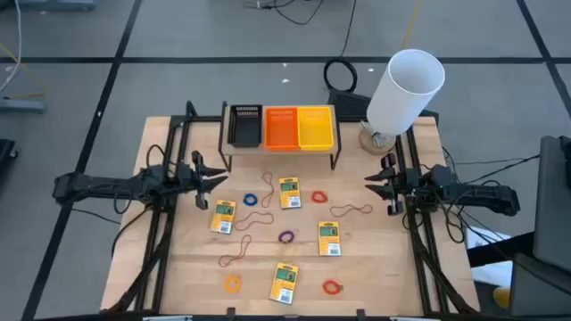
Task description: Pick & Place Office Desk Supplies
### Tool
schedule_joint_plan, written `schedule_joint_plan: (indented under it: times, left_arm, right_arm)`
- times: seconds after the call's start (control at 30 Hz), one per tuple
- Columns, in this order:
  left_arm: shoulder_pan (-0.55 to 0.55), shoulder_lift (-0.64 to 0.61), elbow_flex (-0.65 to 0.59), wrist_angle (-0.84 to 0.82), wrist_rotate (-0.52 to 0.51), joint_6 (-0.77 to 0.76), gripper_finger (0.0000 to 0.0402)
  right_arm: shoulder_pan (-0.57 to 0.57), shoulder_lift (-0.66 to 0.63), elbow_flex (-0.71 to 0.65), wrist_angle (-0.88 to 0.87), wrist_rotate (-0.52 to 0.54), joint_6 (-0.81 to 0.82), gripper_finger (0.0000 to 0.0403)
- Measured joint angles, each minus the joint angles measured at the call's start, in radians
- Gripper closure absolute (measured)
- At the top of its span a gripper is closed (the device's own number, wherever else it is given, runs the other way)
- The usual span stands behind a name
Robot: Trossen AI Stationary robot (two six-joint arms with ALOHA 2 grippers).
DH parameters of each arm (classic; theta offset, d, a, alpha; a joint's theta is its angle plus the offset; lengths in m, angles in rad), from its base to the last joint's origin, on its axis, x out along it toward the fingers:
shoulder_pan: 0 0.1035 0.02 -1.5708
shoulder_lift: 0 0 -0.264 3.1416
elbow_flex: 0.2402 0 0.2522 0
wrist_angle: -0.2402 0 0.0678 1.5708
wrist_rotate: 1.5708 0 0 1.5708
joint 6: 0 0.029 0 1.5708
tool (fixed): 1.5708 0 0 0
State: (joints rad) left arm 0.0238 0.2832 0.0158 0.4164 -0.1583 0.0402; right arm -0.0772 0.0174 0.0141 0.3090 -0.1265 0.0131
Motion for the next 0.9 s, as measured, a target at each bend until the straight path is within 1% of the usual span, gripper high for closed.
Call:
schedule_joint_plan:
  times: [0.2, 0.33, 0.43, 0.53, 0.67, 0.9]
  left_arm:
    - [0.0, 0.0, 0.0, 0.001, 0.0, -0.002, 0.0321]
    - [0.0, 0.0, 0.0, 0.0, 0.001, -0.067, 0.0321]
    - [0.0, 0.0, 0.0, -0.001, 0.0, -0.087, 0.0321]
    - [0.0, 0.0, 0.0, -0.002, 0.0, -0.088, 0.0321]
    - [0.0, 0.0, 0.0, -0.008, 0.001, -0.059, 0.0321]
    - [0.0, 0.0, 0.0, -0.01, 0.001, -0.043, 0.0321]
  right_arm:
    - [0.0, 0.013, 0.0, 0.007, 0.0, -0.046, 0.0316]
    - [0.0, 0.026, 0.0, 0.004, -0.001, -0.053, 0.0316]
    - [0.0, 0.045, 0.0, -0.002, 0.0, -0.06, 0.0316]
    - [0.0, 0.071, 0.0, 0.001, 0.005, -0.076, 0.0316]
    - [0.0, 0.108, 0.001, 0.0, 0.051, -0.081, 0.0316]
    - [0.0, 0.175, 0.003, -0.011, 0.045, -0.071, 0.0316]
